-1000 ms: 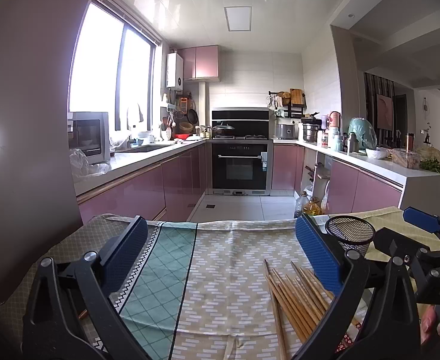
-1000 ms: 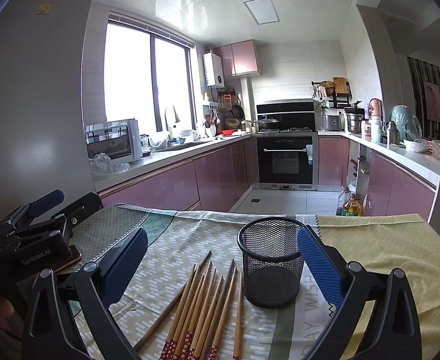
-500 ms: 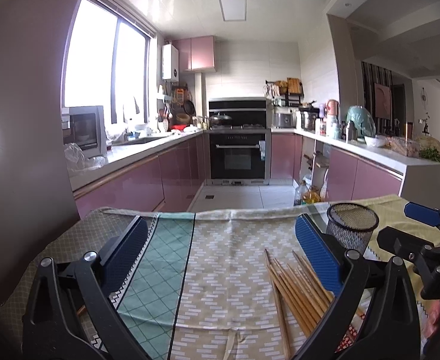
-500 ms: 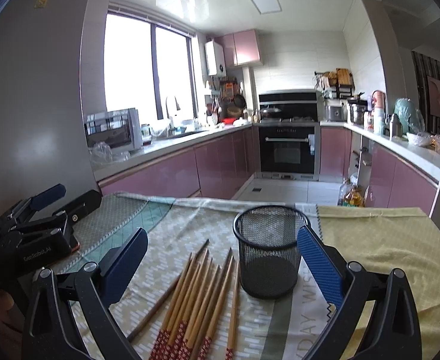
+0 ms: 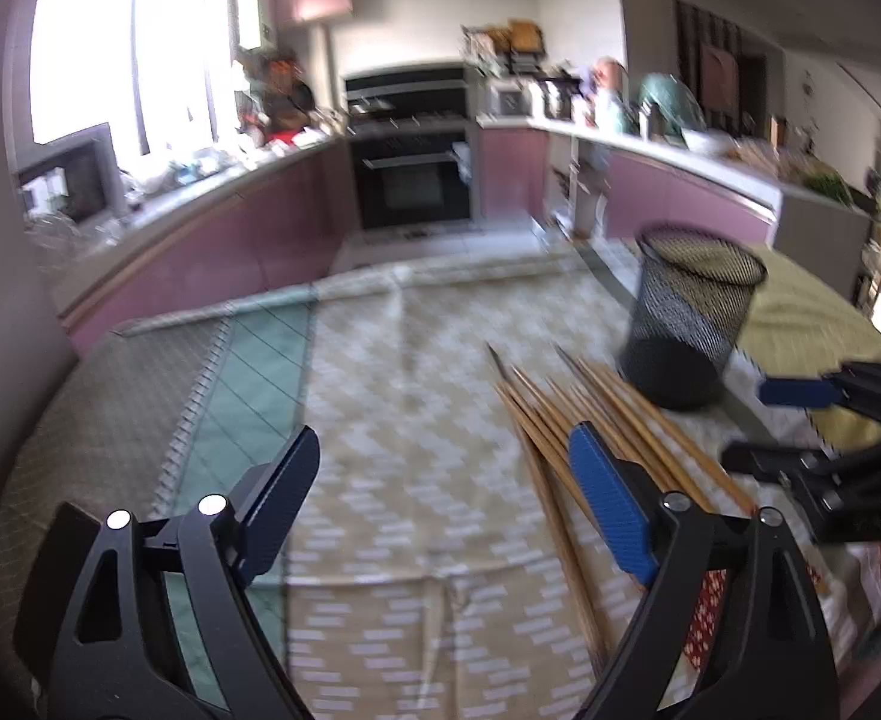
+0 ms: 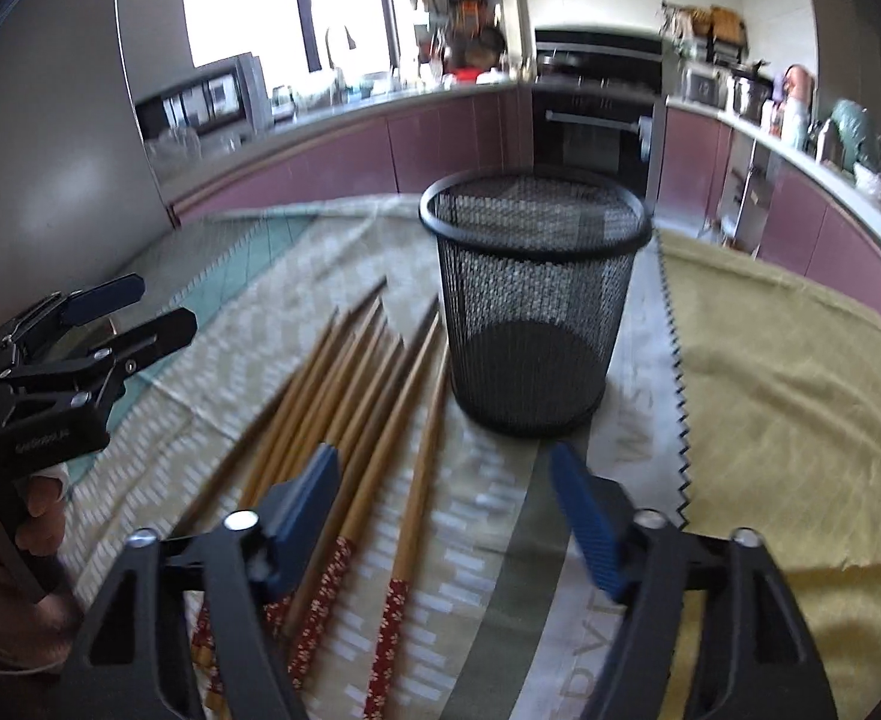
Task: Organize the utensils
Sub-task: 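Lower the left tool onto one wooden chopstick and close it while the right tool grasps another, then lift the held chopsticks upright with both tools and carry them over the mesh cup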
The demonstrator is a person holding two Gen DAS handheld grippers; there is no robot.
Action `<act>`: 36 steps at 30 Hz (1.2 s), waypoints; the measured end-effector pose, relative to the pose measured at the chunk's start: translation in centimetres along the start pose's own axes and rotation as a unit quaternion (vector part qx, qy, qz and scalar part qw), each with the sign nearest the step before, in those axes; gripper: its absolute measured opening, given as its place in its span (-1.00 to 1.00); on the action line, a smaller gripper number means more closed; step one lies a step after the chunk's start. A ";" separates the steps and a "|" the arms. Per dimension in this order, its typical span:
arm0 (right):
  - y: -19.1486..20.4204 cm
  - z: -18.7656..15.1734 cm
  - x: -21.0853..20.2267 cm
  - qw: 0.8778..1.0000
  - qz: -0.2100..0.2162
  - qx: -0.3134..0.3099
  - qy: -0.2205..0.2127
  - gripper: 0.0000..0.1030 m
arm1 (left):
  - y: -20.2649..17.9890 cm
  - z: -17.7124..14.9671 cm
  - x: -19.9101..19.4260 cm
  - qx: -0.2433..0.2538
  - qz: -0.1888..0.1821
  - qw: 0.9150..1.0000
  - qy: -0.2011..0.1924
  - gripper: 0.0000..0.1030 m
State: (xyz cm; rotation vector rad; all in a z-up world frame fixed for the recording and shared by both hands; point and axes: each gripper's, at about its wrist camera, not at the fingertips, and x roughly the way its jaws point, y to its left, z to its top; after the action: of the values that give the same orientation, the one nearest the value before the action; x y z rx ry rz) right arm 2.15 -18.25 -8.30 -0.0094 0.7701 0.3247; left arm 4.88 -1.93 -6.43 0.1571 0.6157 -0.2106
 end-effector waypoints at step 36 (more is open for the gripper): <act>-1.0 2.1 -1.4 0.994 0.107 0.023 -0.004 -0.89 | 0.0 1.2 5.0 -0.040 -0.119 0.986 0.108 -0.85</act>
State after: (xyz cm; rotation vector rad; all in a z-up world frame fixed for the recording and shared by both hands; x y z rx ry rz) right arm 2.93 -19.38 -5.95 0.1180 0.7712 0.5103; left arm 9.51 -2.88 -8.40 0.0284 0.8575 -0.4029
